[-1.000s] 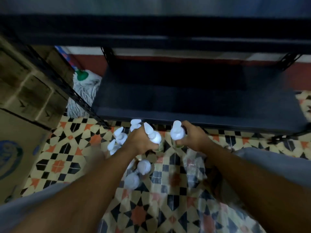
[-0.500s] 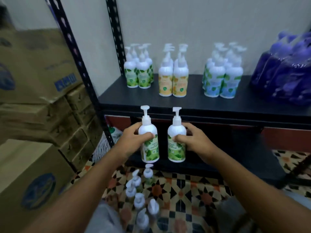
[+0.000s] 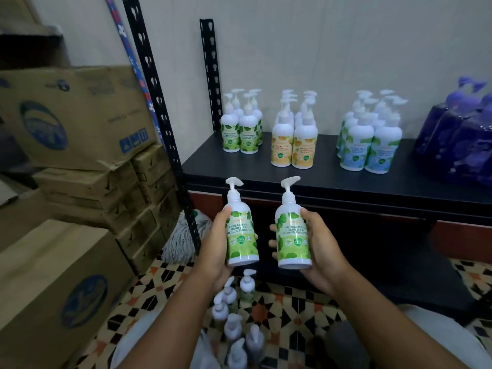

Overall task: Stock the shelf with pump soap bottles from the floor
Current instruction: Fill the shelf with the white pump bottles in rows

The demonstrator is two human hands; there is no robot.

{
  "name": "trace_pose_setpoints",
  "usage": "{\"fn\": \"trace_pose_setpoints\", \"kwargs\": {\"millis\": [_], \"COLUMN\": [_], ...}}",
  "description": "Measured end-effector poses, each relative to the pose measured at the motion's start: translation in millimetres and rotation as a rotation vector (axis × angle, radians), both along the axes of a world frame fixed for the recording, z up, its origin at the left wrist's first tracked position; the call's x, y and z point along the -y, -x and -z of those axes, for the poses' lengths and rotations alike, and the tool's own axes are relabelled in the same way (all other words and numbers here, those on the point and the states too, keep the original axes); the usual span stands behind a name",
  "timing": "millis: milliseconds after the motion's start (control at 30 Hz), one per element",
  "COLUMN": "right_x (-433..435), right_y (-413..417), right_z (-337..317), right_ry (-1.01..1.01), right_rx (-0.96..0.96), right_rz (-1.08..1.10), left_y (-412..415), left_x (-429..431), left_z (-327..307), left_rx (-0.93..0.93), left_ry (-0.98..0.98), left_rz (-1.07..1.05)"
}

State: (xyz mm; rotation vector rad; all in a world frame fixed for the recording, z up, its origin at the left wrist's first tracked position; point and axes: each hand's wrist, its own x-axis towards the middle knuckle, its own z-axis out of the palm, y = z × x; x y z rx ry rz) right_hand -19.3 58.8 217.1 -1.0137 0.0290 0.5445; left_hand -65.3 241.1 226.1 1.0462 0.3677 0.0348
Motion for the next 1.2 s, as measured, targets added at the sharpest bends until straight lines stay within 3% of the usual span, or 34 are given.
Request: {"fn": "trace_pose_setpoints", "kwargs": {"millis": [133, 333, 533, 767, 1000, 1200], "right_x": [-6, -9, -12, -32, -81, -119], "right_y": [1, 6, 7, -10, -73, -149], "right_z": [3, 7, 4, -13, -57, -69], "right_ry": [0.043, 0.263, 0.296, 0.338, 0.361, 0.517], "right_rx": [0.021, 0.192, 0.335, 0.370, 0.578, 0.788], "right_rz": [-0.037, -0.034, 0.017, 0.028, 0.128, 0.238], "left_y": [0, 2, 3, -22, -81, -114], "left_x": [0, 1, 0, -14, -48, -80], "left_z": [-2, 4, 5, -7, -35, -37], "left_rx": [-0.004, 0.087, 0.138, 0.191, 0.280, 0.334], "left_ry": [0.063, -0.179, -0.254, -0.257, -0.234, -0.236], "left_rz": [0.041, 0.031, -0.010, -0.157, -0.288, -0.319]}}
